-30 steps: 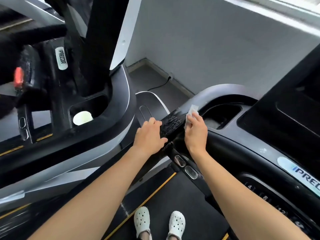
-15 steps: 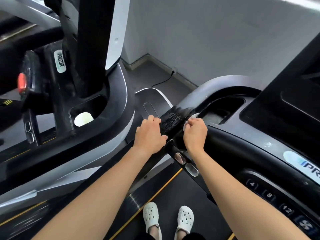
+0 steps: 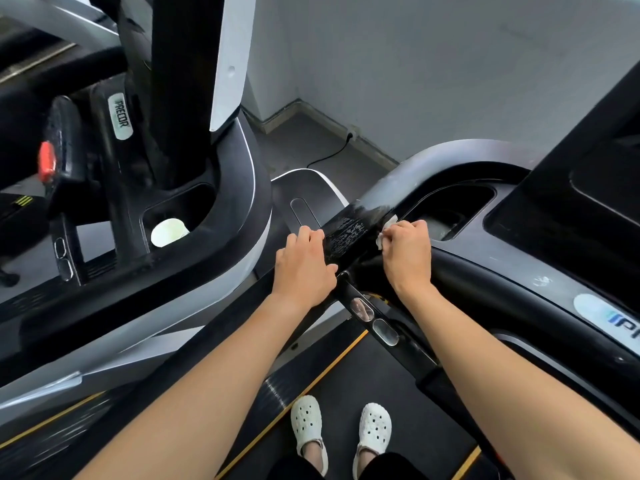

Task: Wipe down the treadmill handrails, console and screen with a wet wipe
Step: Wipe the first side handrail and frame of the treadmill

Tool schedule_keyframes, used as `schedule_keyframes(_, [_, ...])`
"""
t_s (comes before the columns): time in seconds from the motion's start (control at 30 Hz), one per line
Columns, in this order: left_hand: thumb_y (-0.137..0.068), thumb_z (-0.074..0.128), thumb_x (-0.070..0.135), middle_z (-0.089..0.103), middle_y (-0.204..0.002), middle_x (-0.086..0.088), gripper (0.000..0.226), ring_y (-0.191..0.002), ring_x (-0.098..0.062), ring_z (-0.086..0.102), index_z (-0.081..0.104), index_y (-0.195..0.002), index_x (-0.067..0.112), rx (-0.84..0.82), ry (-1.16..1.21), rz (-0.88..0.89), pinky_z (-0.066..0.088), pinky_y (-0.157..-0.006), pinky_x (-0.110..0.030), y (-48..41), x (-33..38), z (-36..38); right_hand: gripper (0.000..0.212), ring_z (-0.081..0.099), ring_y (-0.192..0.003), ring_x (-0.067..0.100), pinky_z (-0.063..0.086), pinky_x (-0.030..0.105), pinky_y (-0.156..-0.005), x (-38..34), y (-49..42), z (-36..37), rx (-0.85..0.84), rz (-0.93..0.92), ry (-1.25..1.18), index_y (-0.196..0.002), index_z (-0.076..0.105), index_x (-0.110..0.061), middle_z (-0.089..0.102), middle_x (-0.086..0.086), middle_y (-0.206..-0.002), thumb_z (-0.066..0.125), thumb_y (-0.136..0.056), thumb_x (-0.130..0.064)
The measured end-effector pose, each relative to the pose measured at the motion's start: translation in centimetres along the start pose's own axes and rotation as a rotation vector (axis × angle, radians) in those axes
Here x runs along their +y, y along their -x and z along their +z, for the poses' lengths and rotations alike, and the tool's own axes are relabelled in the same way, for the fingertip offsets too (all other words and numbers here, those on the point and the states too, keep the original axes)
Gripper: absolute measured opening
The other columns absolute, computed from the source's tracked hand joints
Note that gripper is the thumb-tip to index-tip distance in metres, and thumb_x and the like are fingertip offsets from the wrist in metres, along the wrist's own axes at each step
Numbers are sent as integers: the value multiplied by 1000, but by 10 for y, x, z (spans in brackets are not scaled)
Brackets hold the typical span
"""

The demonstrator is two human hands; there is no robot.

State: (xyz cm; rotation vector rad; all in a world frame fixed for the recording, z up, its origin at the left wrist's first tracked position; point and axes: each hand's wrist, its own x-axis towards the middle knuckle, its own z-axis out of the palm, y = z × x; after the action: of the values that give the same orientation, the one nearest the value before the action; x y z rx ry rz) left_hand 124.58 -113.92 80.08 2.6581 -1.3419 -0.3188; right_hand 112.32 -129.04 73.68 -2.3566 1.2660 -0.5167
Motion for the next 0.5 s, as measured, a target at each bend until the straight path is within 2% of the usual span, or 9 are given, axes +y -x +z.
schedule_keyframes(0.1, [-95, 67, 44, 47, -139, -4, 66, -126, -23, 48, 41, -149, 16, 6, 2, -1, 45, -101, -42, 1, 0, 2, 11, 44, -85, 25, 48, 43, -72, -9, 15, 7, 46, -4, 45, -86, 76, -9, 68, 3, -82, 68, -92, -13])
schedule_keyframes(0.33, [-96, 66, 43, 47, -141, -5, 68, -127, -25, 48, 38, -151, 15, 21, -8, 5, 45, -103, -44, 2, -1, 5, 15, 45, -79, 23, 47, 43, -71, -4, 37, 13, -31, -253, 64, -76, 72, -17, 65, -2, -80, 72, -88, -7])
schedule_keyframes(0.5, [-98, 64, 44, 45, -145, -6, 68, -130, -25, 47, 36, -153, 16, 17, -6, 6, 44, -105, -44, 2, -1, 6, 17, 46, -81, 26, 44, 45, -73, 4, 6, 10, 76, -80, 137, -85, 76, -14, 71, 0, -82, 64, -96, -20])
